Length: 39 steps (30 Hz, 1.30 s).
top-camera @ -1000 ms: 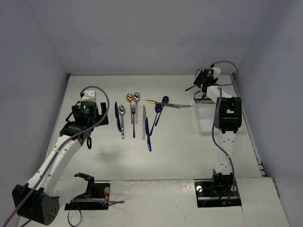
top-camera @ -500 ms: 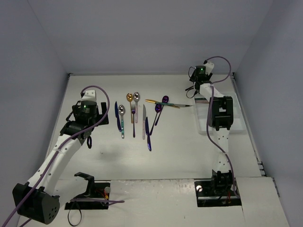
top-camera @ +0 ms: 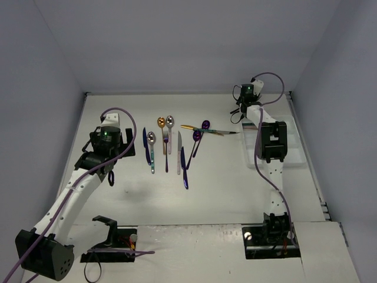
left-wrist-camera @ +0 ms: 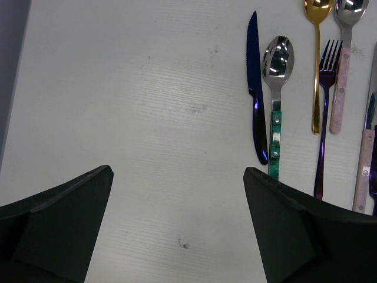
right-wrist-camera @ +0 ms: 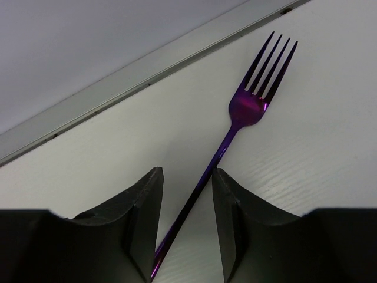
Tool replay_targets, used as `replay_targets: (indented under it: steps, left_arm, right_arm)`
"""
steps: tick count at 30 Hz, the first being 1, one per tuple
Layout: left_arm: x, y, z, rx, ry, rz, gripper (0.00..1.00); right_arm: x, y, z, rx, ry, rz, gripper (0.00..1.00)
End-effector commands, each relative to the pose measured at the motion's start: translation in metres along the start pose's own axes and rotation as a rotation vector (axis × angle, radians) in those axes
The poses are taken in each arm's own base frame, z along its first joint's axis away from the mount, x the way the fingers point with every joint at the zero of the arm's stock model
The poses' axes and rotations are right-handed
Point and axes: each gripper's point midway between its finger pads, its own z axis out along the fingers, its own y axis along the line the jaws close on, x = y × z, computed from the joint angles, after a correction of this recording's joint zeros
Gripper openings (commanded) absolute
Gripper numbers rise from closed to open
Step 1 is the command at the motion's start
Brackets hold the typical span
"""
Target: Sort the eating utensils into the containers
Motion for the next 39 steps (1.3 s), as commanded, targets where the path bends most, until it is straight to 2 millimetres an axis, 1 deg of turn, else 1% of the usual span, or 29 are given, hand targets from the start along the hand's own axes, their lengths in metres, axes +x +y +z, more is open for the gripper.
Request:
replay_targets:
  steps: [1, 7, 11, 12, 14, 16, 19, 22, 23, 25, 26, 27, 29, 30, 31, 39]
  left_arm:
    - [-0.023, -0.001, -0.007, 0.014, -0.077, -0.025, 0.92]
    - [-0.024, -0.001, -0.008, 0.016, -0.082, -0.030, 0.92]
    - [-0.025, -0.001, -0.010, 0.019, -0.087, -0.032, 0.92]
    - [-0.025, -0.001, -0.010, 0.020, -0.088, -0.033, 0.92]
    - [-0.026, -0.001, -0.011, 0.022, -0.091, -0.037, 0.92]
    - [-0.026, -0.001, -0.011, 0.022, -0.095, -0.039, 0.92]
    - [-0.026, -0.001, -0.012, 0.026, -0.098, -0.040, 0.92]
    - [-0.027, -0.001, -0.013, 0.028, -0.101, -0.043, 0.92]
    - [-0.027, -0.001, -0.014, 0.030, -0.102, -0.044, 0.92]
    - [-0.028, -0.001, -0.014, 0.029, -0.106, -0.045, 0.92]
    - [-0.027, -0.001, -0.014, 0.030, -0.104, -0.045, 0.92]
    - [-0.028, -0.001, -0.014, 0.031, -0.106, -0.046, 0.92]
    - [-0.028, -0.001, -0.014, 0.031, -0.105, -0.046, 0.92]
    - [-0.028, -0.001, -0.014, 0.031, -0.105, -0.047, 0.92]
    - [-0.028, -0.001, -0.014, 0.032, -0.105, -0.049, 0.92]
    - [-0.026, -0.005, -0.012, 0.045, -0.094, -0.050, 0.92]
  right_arm:
    - [0.001, 0.029, -0.010, -0.079, 0.028, -0.037, 0.30]
    - [0.020, 0.051, -0.019, -0.120, 0.078, -0.128, 0.20]
    - [0.030, 0.060, -0.027, -0.127, 0.100, -0.165, 0.15]
    - [0.032, 0.061, -0.029, -0.126, 0.106, -0.170, 0.14]
    - [0.037, 0.059, -0.033, -0.109, 0.118, -0.196, 0.08]
    - [0.044, 0.062, -0.039, -0.099, 0.131, -0.221, 0.05]
    - [0.060, 0.062, -0.050, -0.078, 0.179, -0.269, 0.01]
    - [0.077, 0.061, -0.062, -0.065, 0.230, -0.314, 0.00]
    - [0.074, 0.061, -0.067, -0.063, 0.227, -0.317, 0.00]
    - [0.080, 0.060, -0.079, -0.063, 0.251, -0.336, 0.00]
    - [0.086, 0.060, -0.088, -0.072, 0.270, -0.344, 0.00]
    - [0.099, 0.053, -0.096, -0.071, 0.306, -0.355, 0.00]
    - [0.117, 0.049, -0.113, -0.084, 0.355, -0.375, 0.00]
    - [0.112, 0.049, -0.123, -0.094, 0.356, -0.369, 0.00]
    - [0.118, 0.044, -0.132, -0.100, 0.378, -0.368, 0.00]
    - [0.176, 0.012, -0.200, -0.107, 0.554, -0.429, 0.00]
